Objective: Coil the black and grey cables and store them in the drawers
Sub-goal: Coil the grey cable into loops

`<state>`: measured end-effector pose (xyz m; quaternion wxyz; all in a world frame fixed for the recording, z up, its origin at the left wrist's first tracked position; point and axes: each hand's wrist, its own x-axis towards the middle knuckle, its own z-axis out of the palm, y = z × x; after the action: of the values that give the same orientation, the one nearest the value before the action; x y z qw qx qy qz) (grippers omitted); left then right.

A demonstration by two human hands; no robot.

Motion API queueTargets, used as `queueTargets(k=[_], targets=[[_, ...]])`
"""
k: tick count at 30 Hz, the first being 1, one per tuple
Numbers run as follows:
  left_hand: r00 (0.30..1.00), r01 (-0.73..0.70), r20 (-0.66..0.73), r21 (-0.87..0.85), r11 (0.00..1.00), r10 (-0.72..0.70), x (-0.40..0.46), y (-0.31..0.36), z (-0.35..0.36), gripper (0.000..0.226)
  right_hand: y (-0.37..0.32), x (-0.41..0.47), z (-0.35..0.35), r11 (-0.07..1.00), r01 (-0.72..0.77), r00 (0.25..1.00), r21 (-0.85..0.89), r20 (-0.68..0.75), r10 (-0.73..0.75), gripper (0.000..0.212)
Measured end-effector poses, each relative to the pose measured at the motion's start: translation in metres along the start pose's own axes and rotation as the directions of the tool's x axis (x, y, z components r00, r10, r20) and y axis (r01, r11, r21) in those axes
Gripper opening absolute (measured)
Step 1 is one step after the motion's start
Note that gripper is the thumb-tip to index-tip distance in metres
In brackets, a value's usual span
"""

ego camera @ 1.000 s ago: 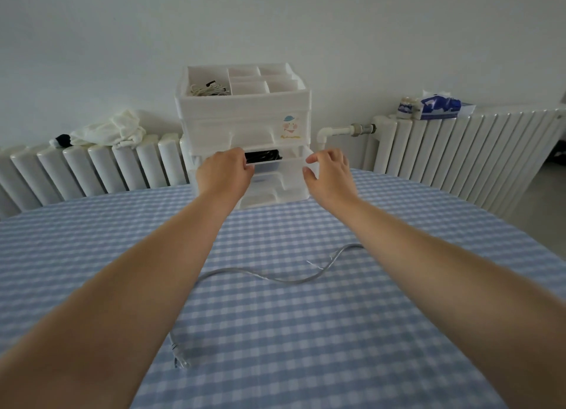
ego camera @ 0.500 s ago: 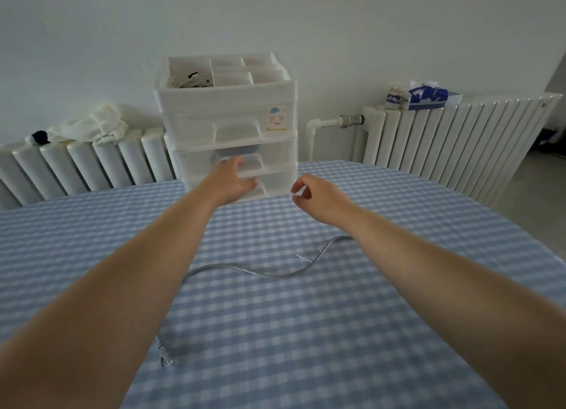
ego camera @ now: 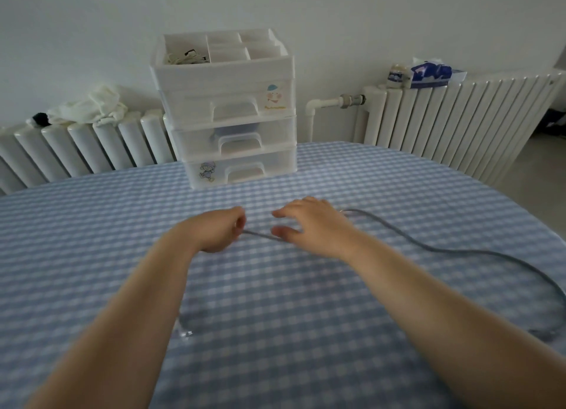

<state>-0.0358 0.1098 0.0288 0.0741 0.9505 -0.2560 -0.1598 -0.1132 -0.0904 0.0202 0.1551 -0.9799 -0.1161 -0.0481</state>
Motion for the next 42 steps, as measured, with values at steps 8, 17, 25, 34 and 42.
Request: queueTargets(k=[8, 17, 25, 34, 42], targets=[[0.919, -0.263, -0.393, -0.608, 0.749, 0.004, -0.031, 0.031, -0.024, 0.012, -0.016, -0.029, -0.024, 0.98, -0.115, 0.936, 0.16, -0.313, 0.161, 0.027], [0.972, -0.144, -0.218, -0.85, -0.507, 0.089, -0.039, 0.03, -0.013, 0.032, 0.002, -0.04, -0.04, 0.926, -0.365, 0.788, 0.096, -0.498, 0.362, 0.023], [0.91, -0.414, -0.413, -0.909, -0.042, -0.035, -0.047, 0.057, -0.007, 0.032, -0.02, -0.043, -0.025, 0.977, -0.081, 0.997, -0.195, -0.003, 0.082, 0.038], [0.845, -0.447, -0.519, -0.559, 0.698, 0.125, -0.049, 0.084, 0.01, 0.022, -0.046, -0.057, -0.047, 0.997, 0.025, 0.996, -0.076, -0.087, -0.032, 0.025], [0.86, -0.447, -0.51, -0.743, 0.498, 0.011, -0.052, 0.08, 0.001, 0.026, -0.016, -0.06, -0.077, 0.975, -0.08, 0.98, 0.208, 0.196, 0.039, 0.019]])
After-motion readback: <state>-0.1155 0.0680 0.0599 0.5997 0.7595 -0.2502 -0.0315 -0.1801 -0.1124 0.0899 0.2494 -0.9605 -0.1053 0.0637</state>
